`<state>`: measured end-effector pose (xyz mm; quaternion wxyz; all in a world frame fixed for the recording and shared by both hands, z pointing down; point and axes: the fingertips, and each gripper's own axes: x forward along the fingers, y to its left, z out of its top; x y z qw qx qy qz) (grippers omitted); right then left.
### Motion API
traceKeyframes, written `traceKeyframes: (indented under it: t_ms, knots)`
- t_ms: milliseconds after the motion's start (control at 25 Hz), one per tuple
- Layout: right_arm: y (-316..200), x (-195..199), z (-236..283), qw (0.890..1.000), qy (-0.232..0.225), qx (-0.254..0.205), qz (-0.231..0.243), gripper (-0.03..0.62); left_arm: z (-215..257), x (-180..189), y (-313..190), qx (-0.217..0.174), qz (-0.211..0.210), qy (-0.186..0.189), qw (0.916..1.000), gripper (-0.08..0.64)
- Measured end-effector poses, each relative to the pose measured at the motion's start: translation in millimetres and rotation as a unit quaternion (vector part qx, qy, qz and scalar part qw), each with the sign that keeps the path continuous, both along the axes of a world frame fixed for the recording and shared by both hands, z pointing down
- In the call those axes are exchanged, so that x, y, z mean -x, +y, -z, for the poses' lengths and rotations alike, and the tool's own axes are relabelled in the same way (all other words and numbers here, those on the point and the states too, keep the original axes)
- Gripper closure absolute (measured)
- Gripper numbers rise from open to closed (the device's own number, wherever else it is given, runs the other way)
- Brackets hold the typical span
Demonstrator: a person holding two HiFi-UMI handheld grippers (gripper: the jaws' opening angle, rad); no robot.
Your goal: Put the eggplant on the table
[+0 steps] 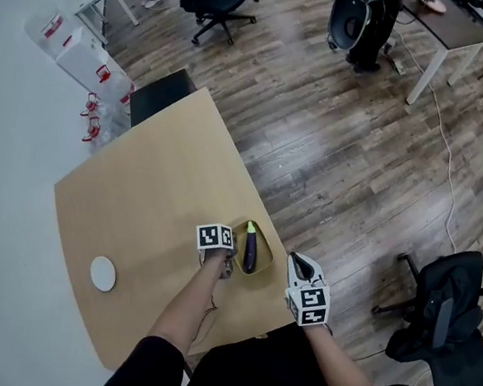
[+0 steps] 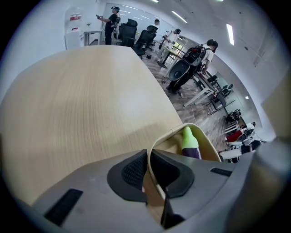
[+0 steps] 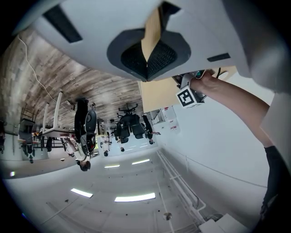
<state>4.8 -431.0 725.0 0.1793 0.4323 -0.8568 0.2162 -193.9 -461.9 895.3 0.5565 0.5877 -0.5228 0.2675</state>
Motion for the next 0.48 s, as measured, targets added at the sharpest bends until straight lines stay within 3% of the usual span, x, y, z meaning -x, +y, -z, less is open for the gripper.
traceKeyframes:
  t_ms: [160, 360, 480]
  knots:
    - [2.4, -9.0, -2.5, 1.0, 0.01, 0.002, -0.005, 0.534, -5.4, -6.7, -4.2, -0.001, -0.013, -0.007, 0.9999, 0.532]
    - [7.1, -14.6, -0.3, 1.0, 0.013, -0.001, -0.007, 0.534, -2.1, -9.8, -9.5, -0.02, 0.001, 0.003, 0.9998, 0.528]
    - [12.2, -15.4, 2.7, 1.0, 0.013, -0.004, -0.009, 0.534, 4.2, -9.9, -10.2, -0.033, 0.009, 0.016, 0.9993, 0.447]
